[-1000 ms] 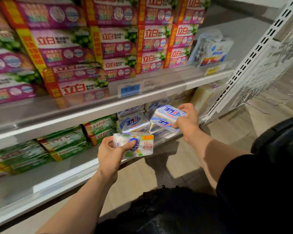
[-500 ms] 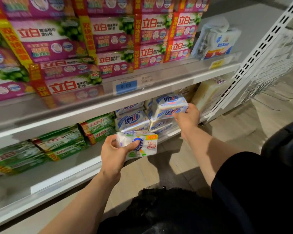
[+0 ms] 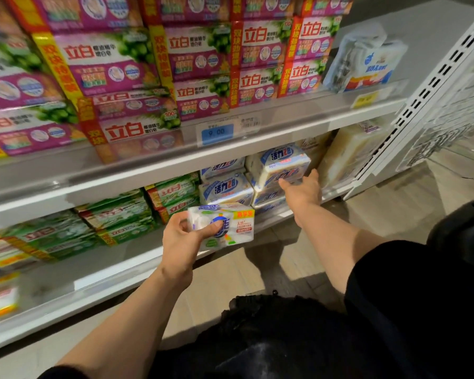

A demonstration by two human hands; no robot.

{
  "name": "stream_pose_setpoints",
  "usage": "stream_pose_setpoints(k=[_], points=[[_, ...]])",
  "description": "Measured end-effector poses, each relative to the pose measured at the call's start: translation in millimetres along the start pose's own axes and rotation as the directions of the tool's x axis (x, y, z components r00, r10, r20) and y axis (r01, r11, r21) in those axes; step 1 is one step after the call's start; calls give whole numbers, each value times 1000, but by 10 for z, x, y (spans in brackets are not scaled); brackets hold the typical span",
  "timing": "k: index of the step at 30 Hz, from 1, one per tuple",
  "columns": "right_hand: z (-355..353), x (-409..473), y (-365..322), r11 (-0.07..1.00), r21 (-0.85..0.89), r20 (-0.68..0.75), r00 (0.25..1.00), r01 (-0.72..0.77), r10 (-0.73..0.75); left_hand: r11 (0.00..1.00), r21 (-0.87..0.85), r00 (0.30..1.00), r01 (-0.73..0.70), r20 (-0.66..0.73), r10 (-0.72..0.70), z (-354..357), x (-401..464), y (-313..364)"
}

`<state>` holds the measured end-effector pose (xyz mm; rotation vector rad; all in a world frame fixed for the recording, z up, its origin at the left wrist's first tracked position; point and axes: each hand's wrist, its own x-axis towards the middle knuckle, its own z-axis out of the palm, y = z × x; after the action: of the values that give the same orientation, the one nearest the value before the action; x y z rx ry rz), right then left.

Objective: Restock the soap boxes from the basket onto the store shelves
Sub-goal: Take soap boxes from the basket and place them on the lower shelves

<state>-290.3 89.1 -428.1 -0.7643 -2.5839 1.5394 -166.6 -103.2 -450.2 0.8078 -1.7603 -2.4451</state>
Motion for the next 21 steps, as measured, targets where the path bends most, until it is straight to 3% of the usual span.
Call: stream_pose_setpoints(k=[4,7,11,17,21], points=[[65,-266,-170,971,-226,-31,995,81,-90,998,-64,999,-20,-50,16,-263,-136,84],[203,-444,-163,908,-358,93,976,216,-195,993,-108,996,-47,-77,39,-540,-276,111],[368,-723,-70,846,-370,279,914,384,-293,990,-109,991,-92,-110,80,-918,-433,115],[668,-1079,-160,709,-384,531,770,591,-354,982,-88,966,-168,-215,146,-1481,-563,114],[923,-1386,-339,572,-376,753,600,729,-269,981,-57,947,-186,-276,164,-1983,-634,123]])
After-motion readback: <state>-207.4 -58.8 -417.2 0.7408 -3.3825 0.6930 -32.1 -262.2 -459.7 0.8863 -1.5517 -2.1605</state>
